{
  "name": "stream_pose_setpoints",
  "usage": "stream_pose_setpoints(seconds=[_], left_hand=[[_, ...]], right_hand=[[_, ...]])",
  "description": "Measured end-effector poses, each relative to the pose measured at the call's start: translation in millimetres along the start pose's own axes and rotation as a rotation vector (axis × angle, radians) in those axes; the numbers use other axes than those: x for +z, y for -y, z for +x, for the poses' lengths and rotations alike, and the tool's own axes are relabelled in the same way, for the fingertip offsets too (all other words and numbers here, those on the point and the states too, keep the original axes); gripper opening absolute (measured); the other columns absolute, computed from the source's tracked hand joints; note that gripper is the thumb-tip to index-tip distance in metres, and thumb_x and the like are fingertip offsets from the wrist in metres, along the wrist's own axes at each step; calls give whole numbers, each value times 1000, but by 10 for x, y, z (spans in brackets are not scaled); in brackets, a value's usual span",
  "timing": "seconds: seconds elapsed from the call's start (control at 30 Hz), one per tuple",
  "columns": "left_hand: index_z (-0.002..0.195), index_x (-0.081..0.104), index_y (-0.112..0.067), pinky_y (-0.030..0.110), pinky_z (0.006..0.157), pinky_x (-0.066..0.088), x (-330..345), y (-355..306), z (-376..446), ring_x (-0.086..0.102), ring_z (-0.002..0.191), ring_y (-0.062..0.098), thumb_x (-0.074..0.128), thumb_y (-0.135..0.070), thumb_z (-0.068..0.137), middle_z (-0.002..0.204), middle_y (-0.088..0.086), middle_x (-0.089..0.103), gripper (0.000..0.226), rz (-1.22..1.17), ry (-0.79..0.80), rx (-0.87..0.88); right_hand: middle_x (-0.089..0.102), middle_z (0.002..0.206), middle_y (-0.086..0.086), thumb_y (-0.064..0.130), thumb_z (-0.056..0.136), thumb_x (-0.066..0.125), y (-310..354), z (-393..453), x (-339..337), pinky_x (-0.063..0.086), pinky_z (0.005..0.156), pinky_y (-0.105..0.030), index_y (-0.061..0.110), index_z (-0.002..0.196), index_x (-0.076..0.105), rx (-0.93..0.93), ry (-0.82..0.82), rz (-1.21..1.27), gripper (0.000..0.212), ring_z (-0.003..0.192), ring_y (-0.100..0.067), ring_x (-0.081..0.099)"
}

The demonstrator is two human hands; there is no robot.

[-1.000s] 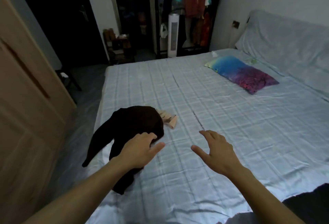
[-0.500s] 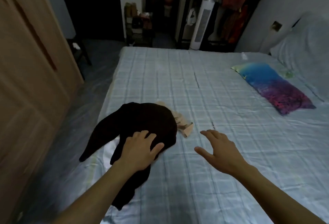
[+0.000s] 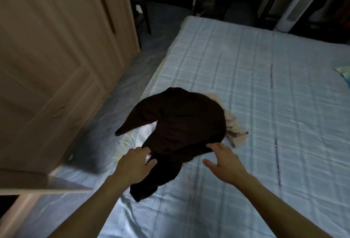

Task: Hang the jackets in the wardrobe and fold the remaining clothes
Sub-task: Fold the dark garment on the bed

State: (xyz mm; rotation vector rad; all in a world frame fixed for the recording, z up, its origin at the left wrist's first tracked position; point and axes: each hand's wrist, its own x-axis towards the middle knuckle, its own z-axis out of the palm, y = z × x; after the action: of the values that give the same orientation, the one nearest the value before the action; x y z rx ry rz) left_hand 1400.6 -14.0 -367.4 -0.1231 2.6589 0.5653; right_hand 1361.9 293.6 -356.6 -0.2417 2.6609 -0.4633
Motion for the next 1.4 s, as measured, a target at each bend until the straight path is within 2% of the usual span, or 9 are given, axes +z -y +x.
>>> stream_pose_setpoints(seconds=[0.27,0.5,0.7,0.83,0.9,1.0,1.1,1.13,1.4], left_hand=[[130,53,-26,33,92,51,297,-234,388,56,114,14,59,-51,91,123,-4,59,48,-93,-17,-68],[144,40,-20,33,102,45,450,-208,1006,49,128,19,62,-43,93,138,1,50,60,-125,-13,-129],[137,49,-15,41,102,46,510,-37,1468,53,122,24,71,-31,87,131,4,56,57,-233,-137,-202],[142,42,-16,42,106,43,613,-24,1679,52,125,24,73,-36,85,136,3,53,68,-261,-35,-285],[135,50,-17,38,99,47,662,-31,1719,57,117,24,76,-35,82,125,3,58,61,-315,-67,-330],[128,55,-15,32,92,49,717,-25,1711,59,109,25,83,-34,74,115,5,58,63,-347,-71,-355],[108,59,-17,6,66,40,710,-12,1675,62,93,17,85,-34,71,92,-9,58,48,-393,19,-314],[103,58,-18,5,62,39,685,-18,1659,62,89,15,85,-34,72,87,-12,57,44,-405,24,-294],[114,58,-21,27,90,53,247,-331,1343,64,100,11,75,-18,86,106,-8,68,33,-540,-217,-51]], right_hand=[[49,141,-2,38,92,63,-209,531,165,44,104,-37,21,142,45,-36,-43,94,56,124,-22,49],[37,151,-4,36,87,70,-401,1173,232,36,114,-42,23,146,40,-50,-62,48,67,139,-25,33],[43,150,-5,25,80,77,-256,1630,375,36,113,-46,22,139,54,-235,-191,17,63,140,-28,38],[20,163,-3,41,81,74,-230,1900,492,18,120,-45,29,154,26,-162,-82,-176,88,151,-26,16],[36,155,-2,37,83,72,-262,1997,538,25,117,-44,29,147,39,-108,-81,-187,73,145,-25,28],[66,116,0,21,86,69,-294,2039,588,43,96,-39,24,116,69,-103,-139,-163,30,110,-22,57],[65,93,-1,15,88,67,-319,1973,569,48,83,-36,20,100,73,-73,-154,-101,14,88,-21,61],[64,90,-1,15,88,67,-325,1940,538,49,81,-34,19,98,72,-62,-163,-68,12,86,-21,61],[59,92,5,15,92,63,-293,1559,50,50,74,-27,23,96,66,-58,-261,131,10,80,-11,58]])
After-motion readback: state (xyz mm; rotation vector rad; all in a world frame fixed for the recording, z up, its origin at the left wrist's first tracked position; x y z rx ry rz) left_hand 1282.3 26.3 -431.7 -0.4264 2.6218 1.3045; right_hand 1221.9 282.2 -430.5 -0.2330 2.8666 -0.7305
